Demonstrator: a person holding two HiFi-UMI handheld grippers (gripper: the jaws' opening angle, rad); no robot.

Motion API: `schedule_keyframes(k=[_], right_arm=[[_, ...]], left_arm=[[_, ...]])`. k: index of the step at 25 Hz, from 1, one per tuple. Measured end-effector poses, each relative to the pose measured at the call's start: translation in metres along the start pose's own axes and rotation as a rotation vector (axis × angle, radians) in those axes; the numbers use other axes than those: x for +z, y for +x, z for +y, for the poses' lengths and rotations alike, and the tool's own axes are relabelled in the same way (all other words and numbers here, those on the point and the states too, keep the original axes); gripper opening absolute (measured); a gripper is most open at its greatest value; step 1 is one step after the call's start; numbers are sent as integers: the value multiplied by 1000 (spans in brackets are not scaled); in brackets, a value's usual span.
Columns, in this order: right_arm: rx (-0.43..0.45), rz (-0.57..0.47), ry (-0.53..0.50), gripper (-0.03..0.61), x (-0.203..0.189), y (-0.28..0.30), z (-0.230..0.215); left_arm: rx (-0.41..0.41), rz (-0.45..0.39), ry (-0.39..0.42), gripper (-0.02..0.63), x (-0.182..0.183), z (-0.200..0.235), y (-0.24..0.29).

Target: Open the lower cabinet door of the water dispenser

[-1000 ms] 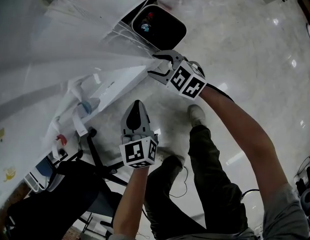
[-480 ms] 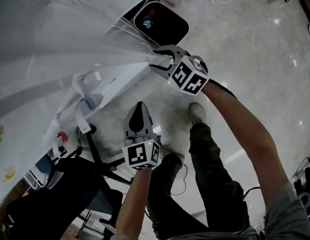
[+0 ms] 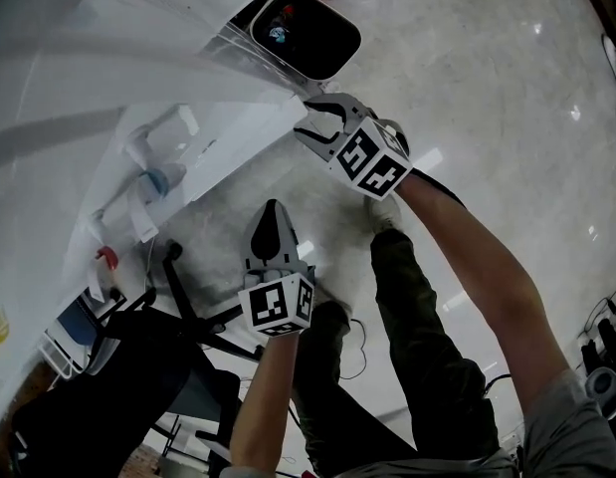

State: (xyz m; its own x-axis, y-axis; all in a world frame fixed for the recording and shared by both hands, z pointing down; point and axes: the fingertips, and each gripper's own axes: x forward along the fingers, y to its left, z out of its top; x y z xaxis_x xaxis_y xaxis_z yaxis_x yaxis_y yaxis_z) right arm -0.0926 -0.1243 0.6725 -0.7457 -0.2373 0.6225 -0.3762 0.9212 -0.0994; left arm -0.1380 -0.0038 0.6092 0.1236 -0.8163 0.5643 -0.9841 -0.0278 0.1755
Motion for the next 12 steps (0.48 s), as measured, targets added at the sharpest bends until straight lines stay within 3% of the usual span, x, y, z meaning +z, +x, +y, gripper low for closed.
schedule_keyframes(k=[8, 12], right_arm=[[-68, 6, 61, 155, -22, -23, 29], [-80, 8, 76, 150, -35, -37, 53]], left_arm=[[-11, -15, -22, 9, -13, -9, -24], [-70, 3, 70, 12, -17, -14, -31]])
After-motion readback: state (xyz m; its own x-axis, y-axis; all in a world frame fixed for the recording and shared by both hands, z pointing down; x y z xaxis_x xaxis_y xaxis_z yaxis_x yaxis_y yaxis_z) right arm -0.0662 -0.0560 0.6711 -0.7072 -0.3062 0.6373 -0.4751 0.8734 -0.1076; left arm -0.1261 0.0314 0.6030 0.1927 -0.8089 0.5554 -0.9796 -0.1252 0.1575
